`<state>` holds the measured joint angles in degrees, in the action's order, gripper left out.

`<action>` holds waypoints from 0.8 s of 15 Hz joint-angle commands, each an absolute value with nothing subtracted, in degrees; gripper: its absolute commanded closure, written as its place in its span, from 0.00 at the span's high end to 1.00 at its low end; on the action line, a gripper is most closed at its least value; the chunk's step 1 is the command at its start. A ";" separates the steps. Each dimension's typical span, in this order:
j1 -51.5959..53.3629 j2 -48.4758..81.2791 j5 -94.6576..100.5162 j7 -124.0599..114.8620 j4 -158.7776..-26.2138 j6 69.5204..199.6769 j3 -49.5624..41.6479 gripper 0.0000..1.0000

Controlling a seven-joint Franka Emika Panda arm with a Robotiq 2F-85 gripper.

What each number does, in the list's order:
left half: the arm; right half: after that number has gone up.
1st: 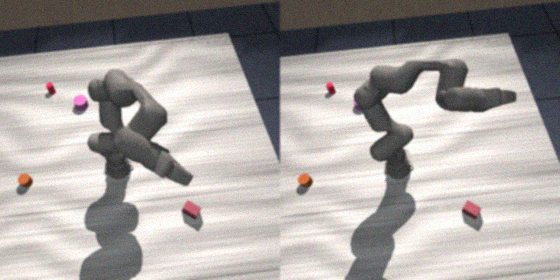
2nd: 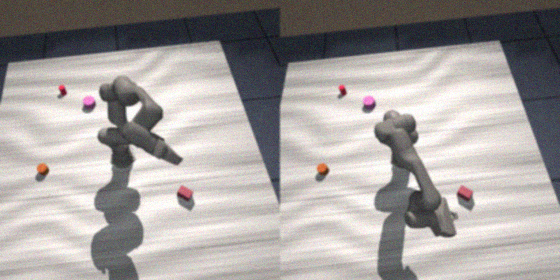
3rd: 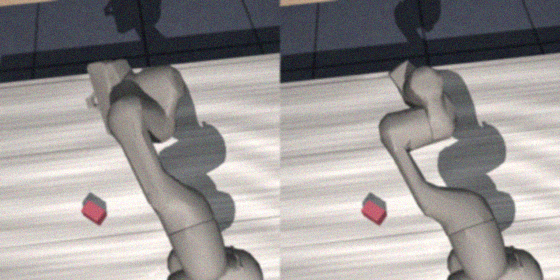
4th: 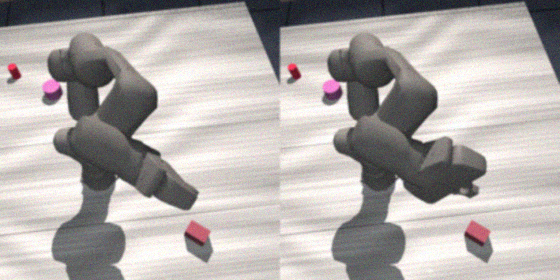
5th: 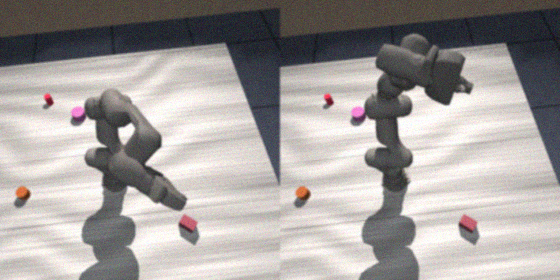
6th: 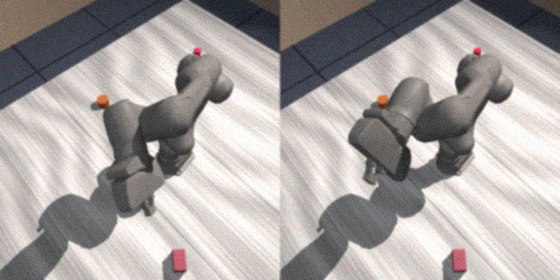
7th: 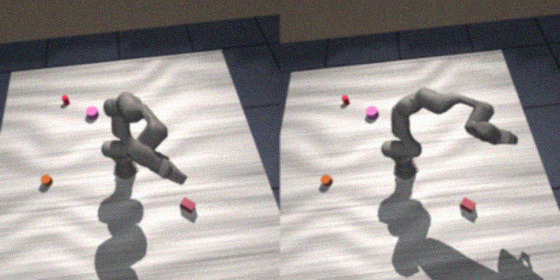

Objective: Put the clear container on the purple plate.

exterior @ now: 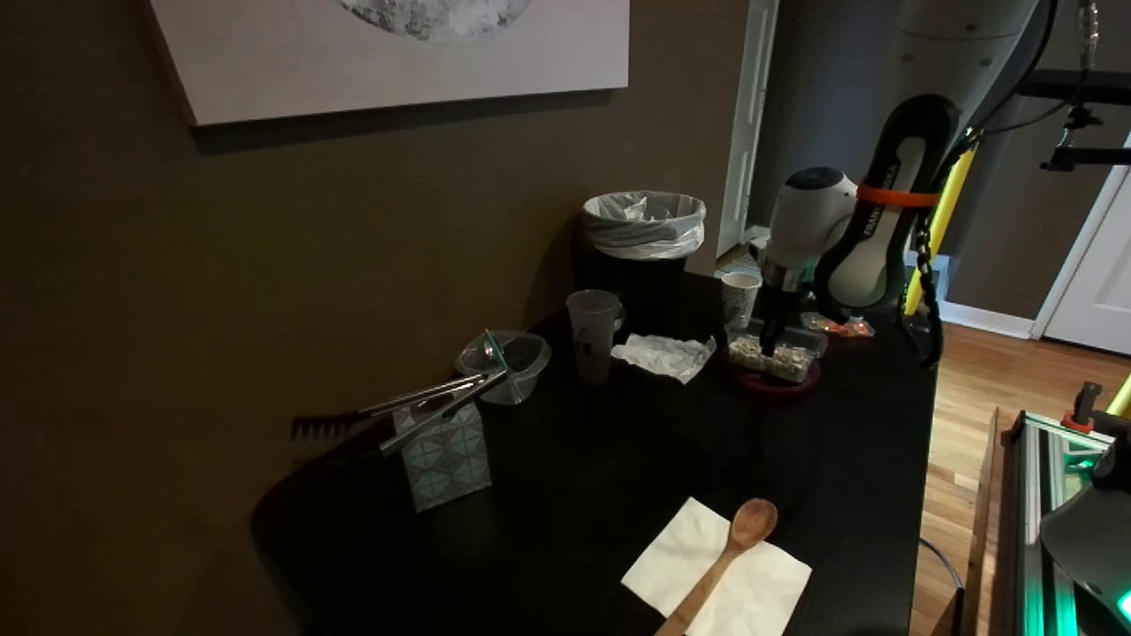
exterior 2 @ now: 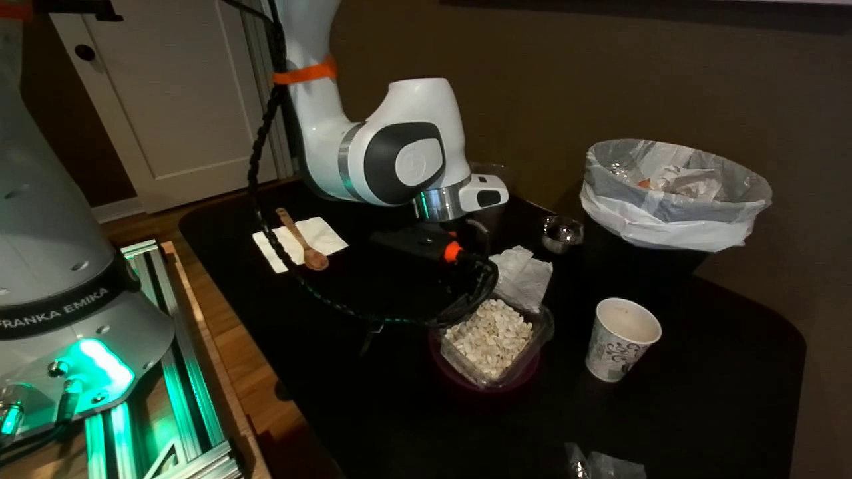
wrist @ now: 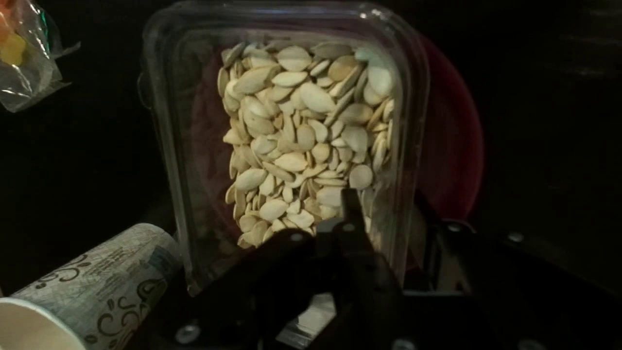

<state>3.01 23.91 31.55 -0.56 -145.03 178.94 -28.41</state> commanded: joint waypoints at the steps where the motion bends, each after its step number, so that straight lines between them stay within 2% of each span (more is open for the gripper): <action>1: 3.32 22.07 28.07 3.94 -145.25 173.89 -27.74 0.61; 4: -2.02 16.44 26.29 9.82 -147.39 169.98 -22.48 0.83; 6: -10.18 10.55 21.58 18.80 -150.59 168.05 -13.85 0.98; 10: -22.27 4.05 7.81 34.53 -156.55 169.42 3.70 1.00; 11: -15.82 8.40 13.34 27.58 -152.61 170.10 -4.71 1.00; 12: -16.32 7.18 12.00 28.90 -153.46 170.13 -3.48 1.00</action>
